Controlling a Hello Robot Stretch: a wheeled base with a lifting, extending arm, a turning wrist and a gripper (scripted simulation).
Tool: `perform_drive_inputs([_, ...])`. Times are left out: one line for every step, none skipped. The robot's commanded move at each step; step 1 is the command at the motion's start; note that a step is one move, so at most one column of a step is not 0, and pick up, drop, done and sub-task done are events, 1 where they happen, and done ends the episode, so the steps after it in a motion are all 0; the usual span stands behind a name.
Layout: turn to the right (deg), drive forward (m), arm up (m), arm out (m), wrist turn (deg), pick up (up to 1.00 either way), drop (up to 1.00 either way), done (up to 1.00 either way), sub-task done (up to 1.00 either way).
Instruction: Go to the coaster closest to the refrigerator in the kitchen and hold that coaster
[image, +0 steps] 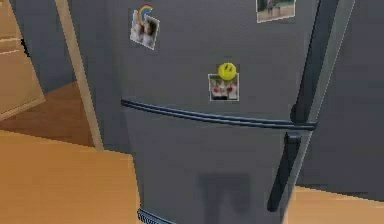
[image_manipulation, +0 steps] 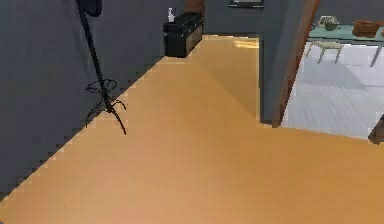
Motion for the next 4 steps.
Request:
perform_drive_inputs([-12.0,0.00,0.00,0.00,0.0,0.00,0.00,0.00,0.00])
perform_drive_inputs([0.0,0.20,0.00,0.00,0.0,0.00,0.00,0.00,0.00])
perform_drive_inputs([-45.0,0.00,0.00,0.00,0.0,0.00,0.00,0.00,0.00])
perform_drive_inputs([-15.0,0.00,0.00,0.00,0.0,0.00,0.00,0.00,0.00])
